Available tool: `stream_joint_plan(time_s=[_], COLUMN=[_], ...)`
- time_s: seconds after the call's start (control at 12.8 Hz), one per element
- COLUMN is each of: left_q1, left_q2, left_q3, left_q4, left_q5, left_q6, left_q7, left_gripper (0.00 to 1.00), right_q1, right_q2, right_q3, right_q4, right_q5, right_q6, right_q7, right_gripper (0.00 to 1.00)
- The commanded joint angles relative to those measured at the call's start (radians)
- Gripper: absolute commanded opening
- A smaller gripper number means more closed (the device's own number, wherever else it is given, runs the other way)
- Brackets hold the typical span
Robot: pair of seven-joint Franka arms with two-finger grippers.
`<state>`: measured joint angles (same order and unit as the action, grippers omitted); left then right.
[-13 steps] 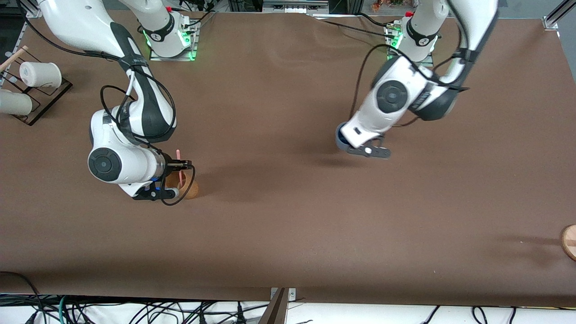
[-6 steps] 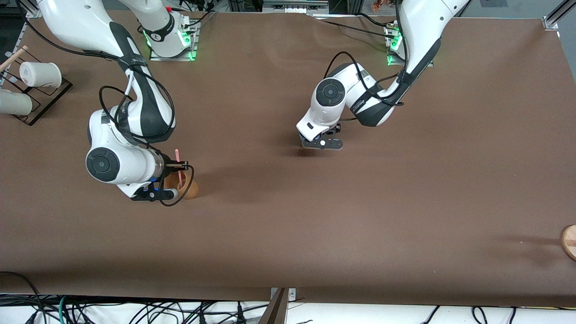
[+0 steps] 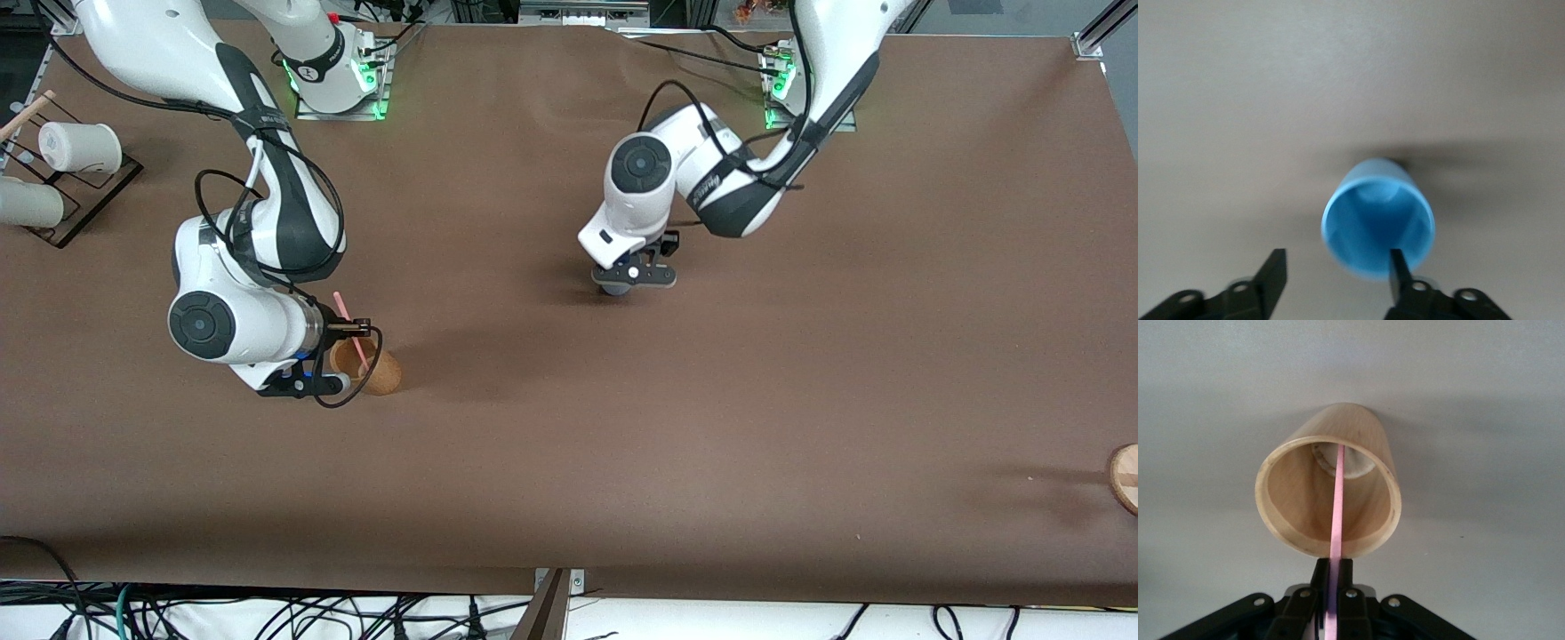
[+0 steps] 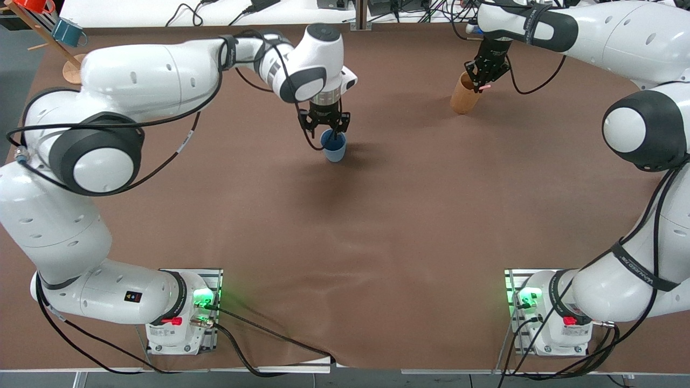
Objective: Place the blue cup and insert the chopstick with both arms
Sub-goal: 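Carry the cup with the left gripper while the right gripper grasps the chopstick, then lift the chopstick out with the right gripper while the left gripper withdraws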
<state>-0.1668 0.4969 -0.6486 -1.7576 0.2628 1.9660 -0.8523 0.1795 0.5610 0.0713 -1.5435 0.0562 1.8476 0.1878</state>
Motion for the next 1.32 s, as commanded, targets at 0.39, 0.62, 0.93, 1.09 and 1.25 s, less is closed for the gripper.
stream_joint_plan(time_s=[0.39,0.62,0.93,1.09,1.25], left_q1=[0.110,0.266,0.311,0.169,0.164], left_q2=[-0.058,-0.132,-0.297,-0.354,-0.366], left_q3=[-0.042,-0.045,0.170,0.426,0.478], left_q4=[0.323,0.349,0.319,0.267,0.247], left_q5=[-0.073,-0.103,-0.226,-0.237,-0.238], left_q6=[-0.488,-0.524,-0.515,-0.509,-0.454], left_q7=[0.220,0.398,0.654,0.683,0.766], left_gripper=[1.00,1.00,1.00,1.00,1.00], right_q1=[0.021,0.029,0.148,0.245,0.342], right_q2=[-0.091,-0.217,-0.254,-0.243,-0.199], right_q3=[-0.010,0.011,0.056,0.054,0.054], right_q4=[0.114,0.112,0.193,0.197,0.213], right_q5=[0.008,0.017,0.027,0.100,0.167], right_q6=[-0.230,-0.342,-0.452,-0.404,-0.325], right_q7=[0.005,0.012,0.212,0.397,0.603], right_gripper=[0.00,0.00,0.00,0.00,0.01])
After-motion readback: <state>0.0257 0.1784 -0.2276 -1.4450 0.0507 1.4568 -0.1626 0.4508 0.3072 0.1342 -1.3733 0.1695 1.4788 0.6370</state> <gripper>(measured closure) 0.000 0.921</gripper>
